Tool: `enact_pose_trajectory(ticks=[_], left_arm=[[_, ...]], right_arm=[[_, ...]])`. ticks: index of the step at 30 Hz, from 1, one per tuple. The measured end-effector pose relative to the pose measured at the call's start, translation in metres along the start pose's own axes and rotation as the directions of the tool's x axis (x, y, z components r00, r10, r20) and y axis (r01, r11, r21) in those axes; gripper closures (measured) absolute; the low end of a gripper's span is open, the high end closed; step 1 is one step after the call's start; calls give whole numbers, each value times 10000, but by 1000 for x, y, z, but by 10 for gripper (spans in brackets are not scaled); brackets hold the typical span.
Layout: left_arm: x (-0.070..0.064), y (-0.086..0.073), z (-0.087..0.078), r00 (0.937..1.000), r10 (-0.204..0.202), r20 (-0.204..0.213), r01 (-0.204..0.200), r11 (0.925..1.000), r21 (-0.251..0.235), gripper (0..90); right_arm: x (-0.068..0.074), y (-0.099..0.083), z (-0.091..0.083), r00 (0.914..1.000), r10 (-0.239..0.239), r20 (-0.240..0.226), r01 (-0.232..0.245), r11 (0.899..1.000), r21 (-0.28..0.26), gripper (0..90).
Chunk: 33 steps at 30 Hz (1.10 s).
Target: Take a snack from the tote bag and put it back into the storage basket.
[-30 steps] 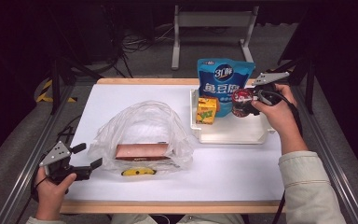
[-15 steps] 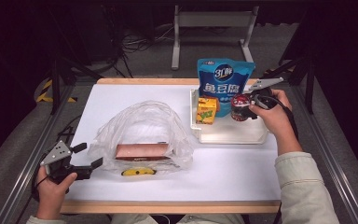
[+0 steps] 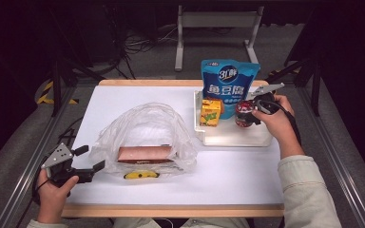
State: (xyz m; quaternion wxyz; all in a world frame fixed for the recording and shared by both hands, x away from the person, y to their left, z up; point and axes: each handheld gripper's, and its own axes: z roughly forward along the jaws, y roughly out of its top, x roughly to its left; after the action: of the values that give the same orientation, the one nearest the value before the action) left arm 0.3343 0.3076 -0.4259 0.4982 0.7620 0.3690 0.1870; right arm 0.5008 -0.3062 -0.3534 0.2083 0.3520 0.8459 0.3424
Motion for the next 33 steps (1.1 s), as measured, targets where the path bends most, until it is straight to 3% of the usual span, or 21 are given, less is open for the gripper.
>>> enact_pose_trajectory(ticks=[33], left_arm=[[0,0,-1,10000,-7,-26,7,10000,-48,103]], right_arm=[[-4,-14,19,9996,234,178,-252,9943,1040,244]])
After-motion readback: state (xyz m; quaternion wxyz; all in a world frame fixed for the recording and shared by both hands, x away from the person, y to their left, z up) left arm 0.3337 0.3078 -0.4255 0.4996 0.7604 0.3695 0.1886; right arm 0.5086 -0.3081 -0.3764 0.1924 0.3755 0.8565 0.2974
